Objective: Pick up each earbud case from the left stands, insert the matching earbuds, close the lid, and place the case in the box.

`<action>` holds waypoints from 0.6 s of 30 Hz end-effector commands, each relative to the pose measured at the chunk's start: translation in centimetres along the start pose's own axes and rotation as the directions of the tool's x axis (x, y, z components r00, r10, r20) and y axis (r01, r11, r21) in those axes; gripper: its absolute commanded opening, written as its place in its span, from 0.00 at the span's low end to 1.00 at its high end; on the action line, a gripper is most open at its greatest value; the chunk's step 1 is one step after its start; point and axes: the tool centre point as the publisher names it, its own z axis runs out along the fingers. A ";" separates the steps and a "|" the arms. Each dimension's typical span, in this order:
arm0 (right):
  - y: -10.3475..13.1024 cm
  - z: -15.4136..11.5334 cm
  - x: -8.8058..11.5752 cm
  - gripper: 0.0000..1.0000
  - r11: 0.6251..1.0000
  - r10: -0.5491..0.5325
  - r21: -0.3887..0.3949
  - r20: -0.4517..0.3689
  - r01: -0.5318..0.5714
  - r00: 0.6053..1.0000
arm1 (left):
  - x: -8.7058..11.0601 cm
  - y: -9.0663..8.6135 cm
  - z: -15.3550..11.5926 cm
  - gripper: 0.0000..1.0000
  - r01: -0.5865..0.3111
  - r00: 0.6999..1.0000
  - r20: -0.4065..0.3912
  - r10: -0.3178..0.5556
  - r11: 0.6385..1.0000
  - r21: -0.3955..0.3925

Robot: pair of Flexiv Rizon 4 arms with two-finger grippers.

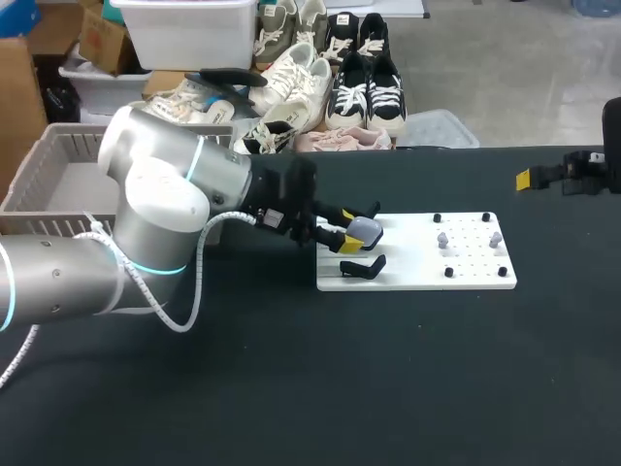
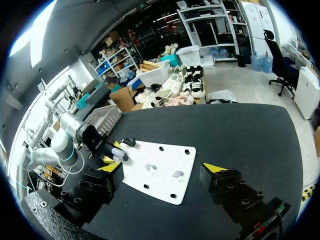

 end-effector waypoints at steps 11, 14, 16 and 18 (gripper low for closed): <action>-0.1 0.0 0.0 1.00 1.000 -0.001 -0.004 -0.001 0.001 1.000 | 0.2 0.2 0.6 0.00 -0.005 1.000 0.002 0.005 1.000 -0.026; -0.1 0.0 0.0 1.00 1.000 -0.001 -0.004 -0.001 0.001 1.000 | 0.4 0.2 0.4 0.00 -0.001 1.000 0.002 0.001 0.999 -0.033; -0.1 0.0 0.0 1.00 1.000 -0.001 -0.004 -0.001 0.001 1.000 | 0.4 0.2 0.2 0.00 0.000 1.000 0.003 0.000 0.999 -0.036; -0.1 0.0 0.0 1.00 1.000 -0.001 -0.004 -0.001 0.001 1.000 | 0.2 0.0 -0.3 0.00 0.003 1.000 0.009 -0.002 0.999 -0.040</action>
